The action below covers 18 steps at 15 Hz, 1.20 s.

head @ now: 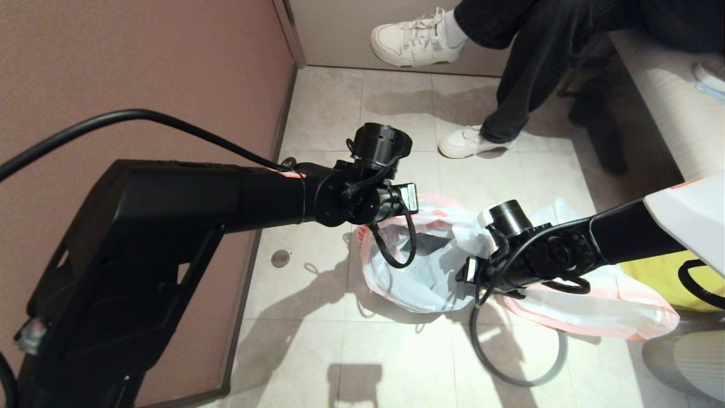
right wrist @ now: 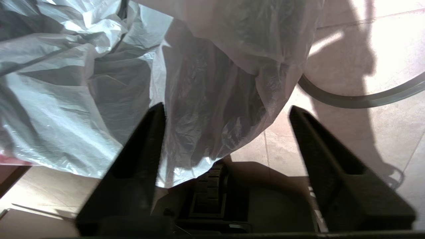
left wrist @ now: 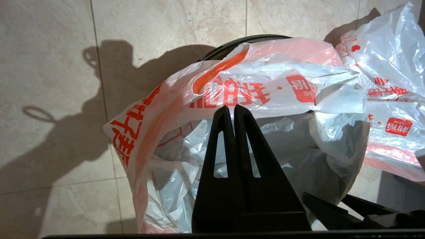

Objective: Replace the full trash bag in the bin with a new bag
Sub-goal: Put the new garbage bag on the trash can

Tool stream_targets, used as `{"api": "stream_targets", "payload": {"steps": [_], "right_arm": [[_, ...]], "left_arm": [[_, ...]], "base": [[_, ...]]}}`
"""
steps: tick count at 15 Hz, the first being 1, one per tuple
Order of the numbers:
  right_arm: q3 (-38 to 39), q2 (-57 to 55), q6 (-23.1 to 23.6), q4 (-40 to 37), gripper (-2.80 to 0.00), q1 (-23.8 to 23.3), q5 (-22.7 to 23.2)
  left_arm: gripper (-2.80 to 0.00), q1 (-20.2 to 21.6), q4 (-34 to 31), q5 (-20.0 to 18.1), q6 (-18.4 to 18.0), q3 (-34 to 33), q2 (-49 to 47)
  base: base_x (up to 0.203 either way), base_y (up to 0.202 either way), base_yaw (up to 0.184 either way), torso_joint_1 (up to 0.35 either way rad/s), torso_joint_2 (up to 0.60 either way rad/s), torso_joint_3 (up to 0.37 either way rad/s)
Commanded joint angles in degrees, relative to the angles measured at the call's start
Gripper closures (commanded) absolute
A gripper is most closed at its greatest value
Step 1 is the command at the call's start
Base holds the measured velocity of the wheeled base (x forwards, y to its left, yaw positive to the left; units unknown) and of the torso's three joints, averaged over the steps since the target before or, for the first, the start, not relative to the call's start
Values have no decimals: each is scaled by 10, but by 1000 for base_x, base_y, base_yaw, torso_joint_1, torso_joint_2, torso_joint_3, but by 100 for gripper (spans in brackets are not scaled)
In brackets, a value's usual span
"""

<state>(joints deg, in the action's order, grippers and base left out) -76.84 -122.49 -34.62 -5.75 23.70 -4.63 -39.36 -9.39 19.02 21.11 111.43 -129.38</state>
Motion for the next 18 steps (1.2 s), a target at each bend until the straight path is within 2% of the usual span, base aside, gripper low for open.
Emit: {"api": "stream_targets", "payload": {"steps": [1,7,11,13,18], "right_arm": [[-2,-16,-2,0,0,1,-1],[-13,-39,-1,-1,0,12,-49],[-14,-23,43,-7,0,35,-188],[-17,-22,44,-8,0,35,-192],[-18,-26,44,-7,0,35,-193]], "left_arm": [[0,0,-1,1,2,0,1],[0,-2,0,1,2,0,-1],[0,-10,-6,-1,2,0,-11],[0,-13,-9,-2,2,0,-10],[0,-21,-66,-3,1,0,2]], "base": [[0,0,0,0,0,0],[0,0,0,0,0,0],[0,0,0,0,0,0],[0,0,0,0,0,0],[0,0,0,0,0,0]]}}
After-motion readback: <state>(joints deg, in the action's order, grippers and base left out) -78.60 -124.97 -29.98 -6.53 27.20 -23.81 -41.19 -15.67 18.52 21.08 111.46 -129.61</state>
